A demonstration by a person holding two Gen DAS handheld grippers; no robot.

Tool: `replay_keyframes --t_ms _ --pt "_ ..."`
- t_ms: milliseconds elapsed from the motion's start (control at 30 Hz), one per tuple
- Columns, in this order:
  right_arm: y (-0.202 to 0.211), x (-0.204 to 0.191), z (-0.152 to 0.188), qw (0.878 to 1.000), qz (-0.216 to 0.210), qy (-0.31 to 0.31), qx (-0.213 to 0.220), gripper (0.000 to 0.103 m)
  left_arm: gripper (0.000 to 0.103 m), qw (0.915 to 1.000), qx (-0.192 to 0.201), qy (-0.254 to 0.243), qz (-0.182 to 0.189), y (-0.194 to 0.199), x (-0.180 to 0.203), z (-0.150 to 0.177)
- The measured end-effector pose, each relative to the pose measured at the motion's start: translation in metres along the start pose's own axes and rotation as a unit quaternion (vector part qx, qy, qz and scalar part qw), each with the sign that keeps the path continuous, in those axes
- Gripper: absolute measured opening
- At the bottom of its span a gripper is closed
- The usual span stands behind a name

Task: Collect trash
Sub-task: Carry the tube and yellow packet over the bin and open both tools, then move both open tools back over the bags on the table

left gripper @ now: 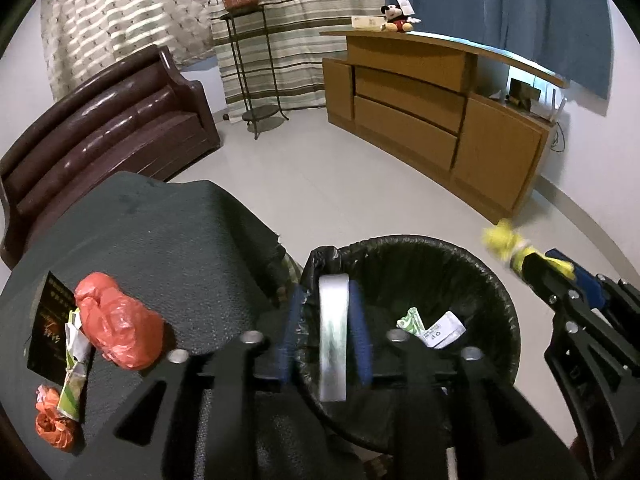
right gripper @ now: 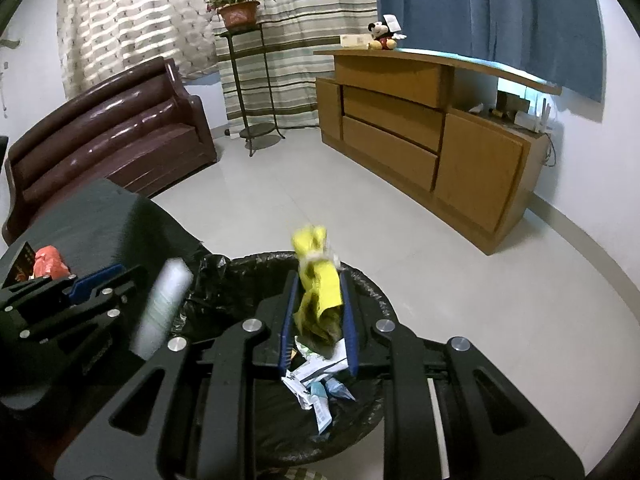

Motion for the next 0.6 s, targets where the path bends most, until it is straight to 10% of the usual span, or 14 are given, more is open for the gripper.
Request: replay_keyframes --t_ms 600 --pt "0.012 -0.005 0.001 1.0 -0.003 -0.002 0.003 0.039 0.049 0.9999 0.006 0.014 0.002 0.016 -0.013 0.006"
Point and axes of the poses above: each gripper's, at about its wrist camera, not at the fingertips, and y roughly against the way its jaws point, x to its right, z to its underside, the point moved 2 cm from there along -y, roughly the way its jaws point, and after that the axes turned 1 degree about y, right-handed, at the moved point
